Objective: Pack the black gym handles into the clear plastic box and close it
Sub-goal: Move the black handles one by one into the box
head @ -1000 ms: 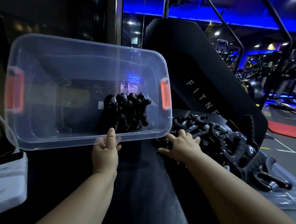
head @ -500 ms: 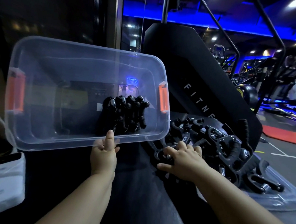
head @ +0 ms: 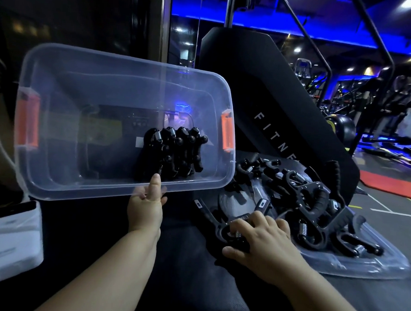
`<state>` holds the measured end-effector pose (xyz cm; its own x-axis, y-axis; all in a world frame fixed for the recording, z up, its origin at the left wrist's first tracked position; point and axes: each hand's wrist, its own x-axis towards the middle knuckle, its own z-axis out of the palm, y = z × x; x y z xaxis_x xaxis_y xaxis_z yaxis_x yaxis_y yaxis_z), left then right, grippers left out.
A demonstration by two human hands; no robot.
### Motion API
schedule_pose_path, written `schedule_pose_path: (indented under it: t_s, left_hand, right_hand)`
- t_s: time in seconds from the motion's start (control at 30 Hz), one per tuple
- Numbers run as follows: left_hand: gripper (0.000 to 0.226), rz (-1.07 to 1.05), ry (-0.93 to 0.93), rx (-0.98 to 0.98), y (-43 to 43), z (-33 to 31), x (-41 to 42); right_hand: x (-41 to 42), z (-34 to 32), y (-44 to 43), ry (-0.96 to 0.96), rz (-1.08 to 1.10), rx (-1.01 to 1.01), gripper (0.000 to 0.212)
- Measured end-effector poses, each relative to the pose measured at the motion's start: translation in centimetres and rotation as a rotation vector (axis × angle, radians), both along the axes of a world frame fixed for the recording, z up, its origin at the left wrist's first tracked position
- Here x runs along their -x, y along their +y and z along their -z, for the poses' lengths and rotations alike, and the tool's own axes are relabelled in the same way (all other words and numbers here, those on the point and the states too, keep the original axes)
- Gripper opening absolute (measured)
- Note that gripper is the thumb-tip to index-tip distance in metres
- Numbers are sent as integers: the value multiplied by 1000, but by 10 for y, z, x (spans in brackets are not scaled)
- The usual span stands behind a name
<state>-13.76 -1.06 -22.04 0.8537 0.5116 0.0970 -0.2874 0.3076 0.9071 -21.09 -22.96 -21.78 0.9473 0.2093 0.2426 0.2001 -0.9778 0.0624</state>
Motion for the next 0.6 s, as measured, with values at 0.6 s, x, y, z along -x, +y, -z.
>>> schedule_pose_path:
  t_s: [0.6]
  left_hand:
    - [23, 44, 9, 45, 1, 1, 1]
  right_hand:
    - [-1, 18, -11, -325, -182, -271, 47]
